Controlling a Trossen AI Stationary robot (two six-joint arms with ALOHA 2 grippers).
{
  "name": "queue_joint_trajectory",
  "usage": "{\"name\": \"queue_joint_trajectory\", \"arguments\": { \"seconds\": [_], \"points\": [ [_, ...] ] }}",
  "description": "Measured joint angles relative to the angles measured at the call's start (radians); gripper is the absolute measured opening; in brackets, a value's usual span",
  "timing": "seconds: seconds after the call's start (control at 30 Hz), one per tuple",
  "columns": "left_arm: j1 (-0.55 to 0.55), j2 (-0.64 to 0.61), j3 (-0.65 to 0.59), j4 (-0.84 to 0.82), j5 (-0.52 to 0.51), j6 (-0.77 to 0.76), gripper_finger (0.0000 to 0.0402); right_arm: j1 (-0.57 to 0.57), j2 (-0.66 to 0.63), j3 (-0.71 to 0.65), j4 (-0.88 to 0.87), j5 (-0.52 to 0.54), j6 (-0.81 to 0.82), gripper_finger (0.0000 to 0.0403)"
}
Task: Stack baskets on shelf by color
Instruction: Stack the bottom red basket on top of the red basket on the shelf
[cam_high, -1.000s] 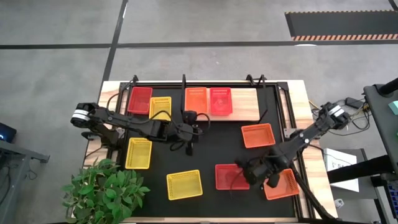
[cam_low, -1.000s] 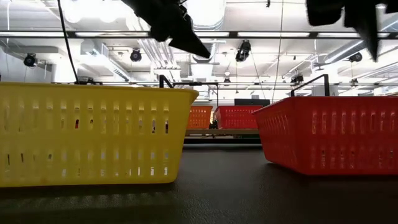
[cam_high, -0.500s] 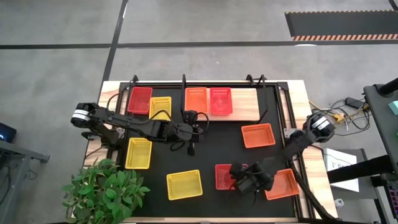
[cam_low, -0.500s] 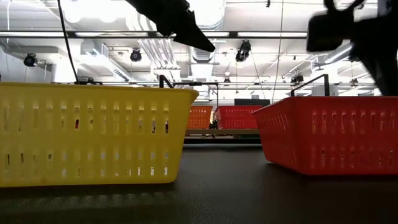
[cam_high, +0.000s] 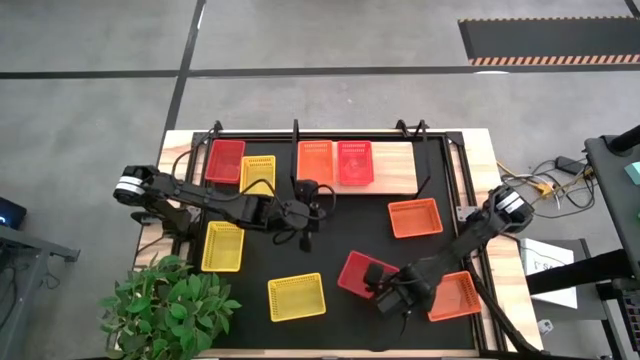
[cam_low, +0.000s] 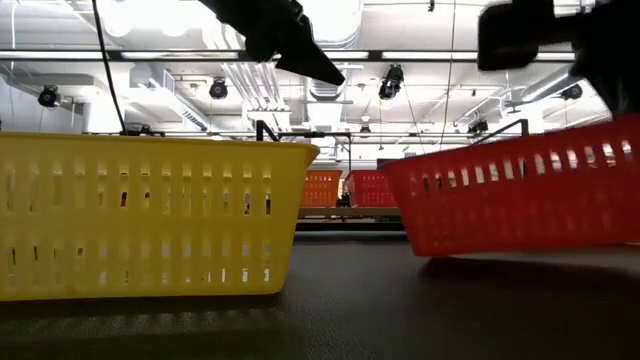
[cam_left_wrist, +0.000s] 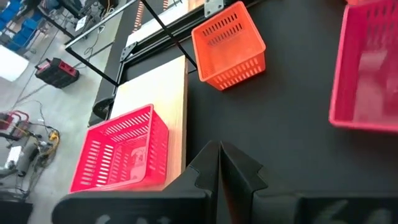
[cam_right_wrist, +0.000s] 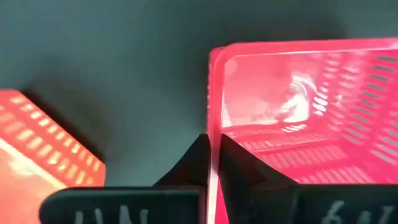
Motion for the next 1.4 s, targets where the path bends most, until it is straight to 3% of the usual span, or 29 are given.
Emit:
{"name": "queue_joint_trajectory", "arguments": {
  "seconds": [0.17,0.43,0.6,0.7,0.83,1.07,1.4],
  "points": [
    [0.0,-0.047,-0.007,0.0,-0.007,0.105,0.0,-0.011,0.0,0.137,-0.098,0.019,0.201,0.001],
    [0.004,-0.172,-0.05,0.034,-0.007,0.241,0.0,-0.074,-0.001,0.373,-0.336,0.253,0.553,0.0009],
    [0.003,-0.241,-0.104,0.038,-0.005,0.239,0.0,-0.171,-0.001,0.485,-0.412,0.442,0.672,0.0009],
    [0.003,-0.278,-0.145,0.043,-0.004,0.239,0.0,-0.269,-0.001,0.536,-0.409,0.494,0.703,0.0009],
    [0.003,-0.327,-0.197,0.051,-0.004,0.271,0.0,-0.428,0.003,0.584,-0.413,0.469,0.69,0.001],
    [0.004,-0.409,-0.231,0.055,-0.006,0.29,0.0,-0.673,0.005,0.564,-0.385,0.294,0.544,0.0011],
    [0.004,-0.453,-0.247,0.055,-0.007,0.318,0.0,-0.786,0.005,0.482,-0.304,0.281,0.39,0.0012]
  ]
}}
